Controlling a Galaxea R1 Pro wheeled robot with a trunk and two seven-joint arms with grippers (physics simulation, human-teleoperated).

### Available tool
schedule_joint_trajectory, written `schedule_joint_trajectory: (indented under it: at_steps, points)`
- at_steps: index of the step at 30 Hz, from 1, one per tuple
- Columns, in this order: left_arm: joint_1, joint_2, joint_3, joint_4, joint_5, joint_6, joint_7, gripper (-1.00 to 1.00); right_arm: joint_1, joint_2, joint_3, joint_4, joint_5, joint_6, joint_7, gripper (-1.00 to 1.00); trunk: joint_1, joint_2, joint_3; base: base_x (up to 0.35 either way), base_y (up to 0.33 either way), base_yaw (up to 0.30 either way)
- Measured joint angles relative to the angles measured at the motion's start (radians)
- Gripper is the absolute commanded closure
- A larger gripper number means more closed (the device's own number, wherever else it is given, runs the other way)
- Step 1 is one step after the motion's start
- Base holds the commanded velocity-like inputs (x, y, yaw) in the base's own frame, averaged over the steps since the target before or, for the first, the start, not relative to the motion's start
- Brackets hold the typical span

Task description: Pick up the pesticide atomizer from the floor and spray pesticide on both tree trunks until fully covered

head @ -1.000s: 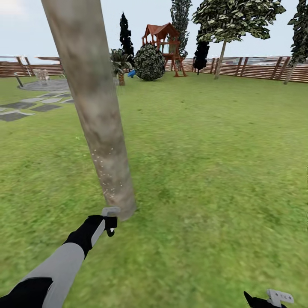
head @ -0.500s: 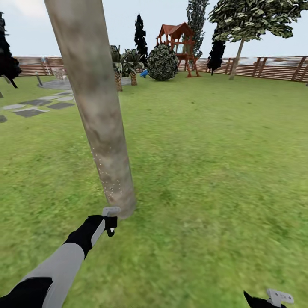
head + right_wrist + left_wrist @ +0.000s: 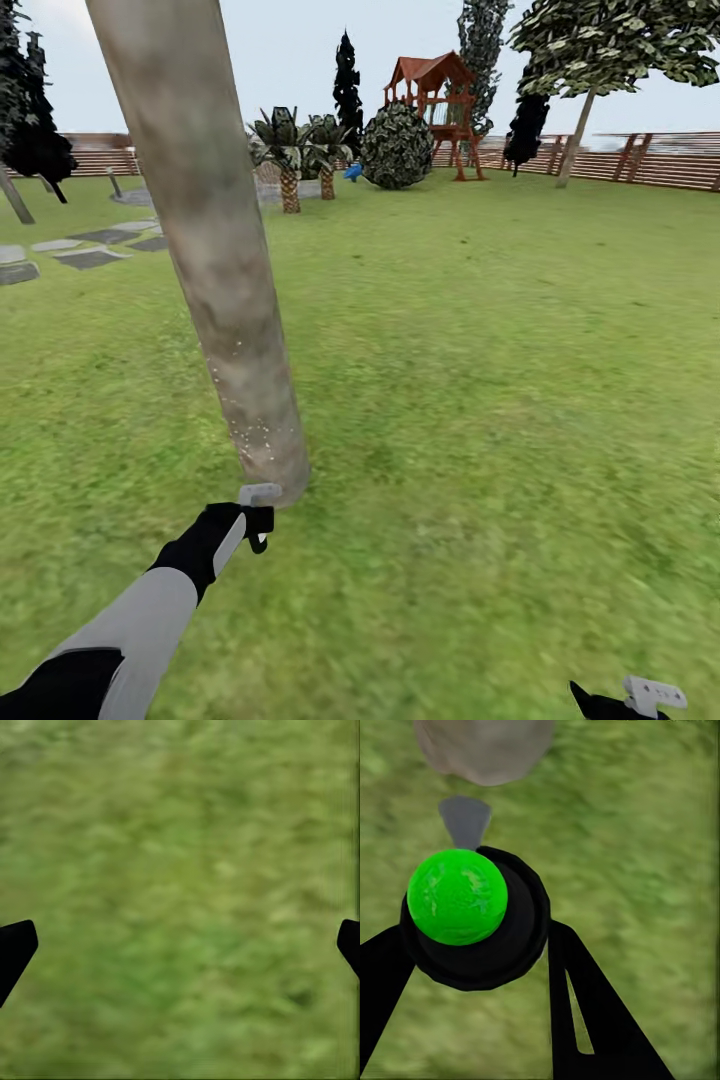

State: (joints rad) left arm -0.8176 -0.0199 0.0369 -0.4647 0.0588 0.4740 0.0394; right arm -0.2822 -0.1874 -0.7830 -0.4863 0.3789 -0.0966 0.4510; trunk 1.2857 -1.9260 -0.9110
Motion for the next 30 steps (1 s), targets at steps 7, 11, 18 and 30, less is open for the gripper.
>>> schedule_joint_trajectory:
  at_steps: [7, 11, 18, 30]
  points:
    - [0.0, 0.0, 0.0, 0.0, 0.0, 0.0, 0.0, 1.0, 0.0, 0.0, 0.001, 0.0, 0.0, 0.0, 0.0, -1.0, 0.0, 0.0, 0.0, 0.108, -0.272, 0.271]
    - [0.0, 0.0, 0.0, 0.0, 0.0, 0.0, 0.0, 1.0, 0.0, 0.0, 0.001, 0.0, 0.0, 0.0, 0.0, -1.0, 0.0, 0.0, 0.0, 0.133, -0.272, 0.276]
    - [0.0, 0.0, 0.0, 0.0, 0.001, 0.0, 0.0, 1.0, 0.0, 0.0, 0.001, 0.0, 0.0, 0.0, 0.0, -1.0, 0.0, 0.0, 0.0, 0.069, -0.272, 0.276]
    - [0.0, 0.0, 0.0, 0.0, 0.0, 0.0, 0.0, 1.0, 0.0, 0.0, 0.001, 0.0, 0.0, 0.0, 0.0, -1.0, 0.0, 0.0, 0.0, 0.015, -0.23, 0.276]
